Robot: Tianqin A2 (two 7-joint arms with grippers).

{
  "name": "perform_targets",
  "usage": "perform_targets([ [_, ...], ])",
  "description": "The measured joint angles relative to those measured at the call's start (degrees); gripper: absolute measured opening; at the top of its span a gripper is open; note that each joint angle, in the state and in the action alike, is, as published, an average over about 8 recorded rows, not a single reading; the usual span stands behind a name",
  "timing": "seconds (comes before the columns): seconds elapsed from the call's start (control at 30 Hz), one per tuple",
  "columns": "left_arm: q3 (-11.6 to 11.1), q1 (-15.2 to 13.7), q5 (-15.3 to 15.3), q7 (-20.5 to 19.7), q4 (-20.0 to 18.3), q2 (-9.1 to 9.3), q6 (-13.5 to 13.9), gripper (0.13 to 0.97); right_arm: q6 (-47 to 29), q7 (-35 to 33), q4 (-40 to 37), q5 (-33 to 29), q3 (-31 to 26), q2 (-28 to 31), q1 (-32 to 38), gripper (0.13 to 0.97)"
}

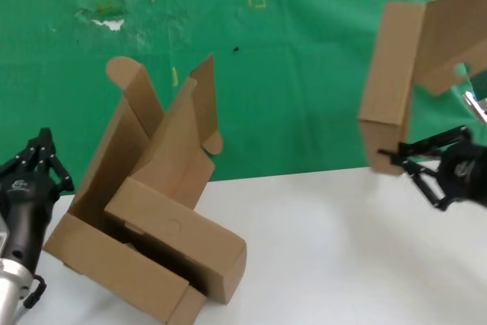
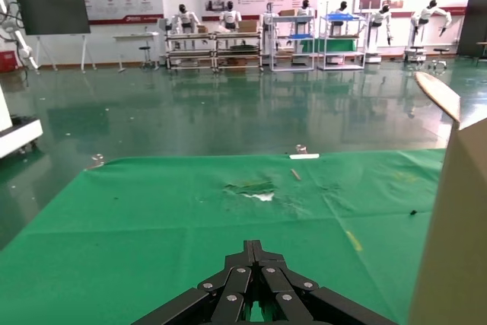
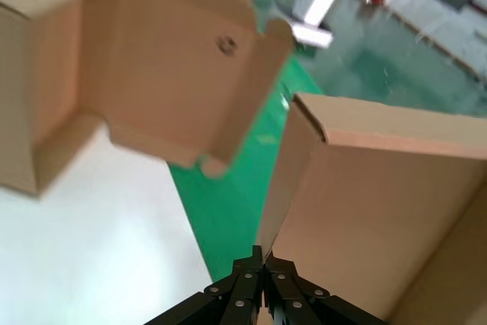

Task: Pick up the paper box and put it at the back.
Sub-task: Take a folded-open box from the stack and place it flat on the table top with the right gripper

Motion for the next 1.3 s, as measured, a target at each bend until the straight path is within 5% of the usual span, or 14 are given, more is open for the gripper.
perform_targets([
  [0.17, 0.00, 0.00, 0.00, 0.00, 0.00, 0.00, 0.00, 0.140, 0.58, 12.63, 4.73, -8.62, -0.56, 6.61, 1.17, 0.138],
  [0.33, 0.00, 0.00, 0.00, 0.00, 0.00, 0.00, 0.00, 0.140, -5.08, 25.23, 7.08, -20.61, -7.19, 8.09, 9.19, 0.138],
  [0.77, 0.00, 0.00, 0.00, 0.00, 0.00, 0.00, 0.00, 0.140, -24.62, 52.27, 0.92, -53.93, -36.71, -5.99, 38.49, 0.138],
  [1.03, 0.00, 0.00, 0.00, 0.00, 0.00, 0.00, 0.00, 0.140, -32.17, 54.19, -5.86, -70.16, -41.56, -17.64, 45.49, 0.137],
  [1.3, 0.00, 0.00, 0.00, 0.00, 0.00, 0.00, 0.00, 0.140, -35.54, 49.62, -13.46, -78.02, -43.54, -26.26, 49.41, 0.136],
])
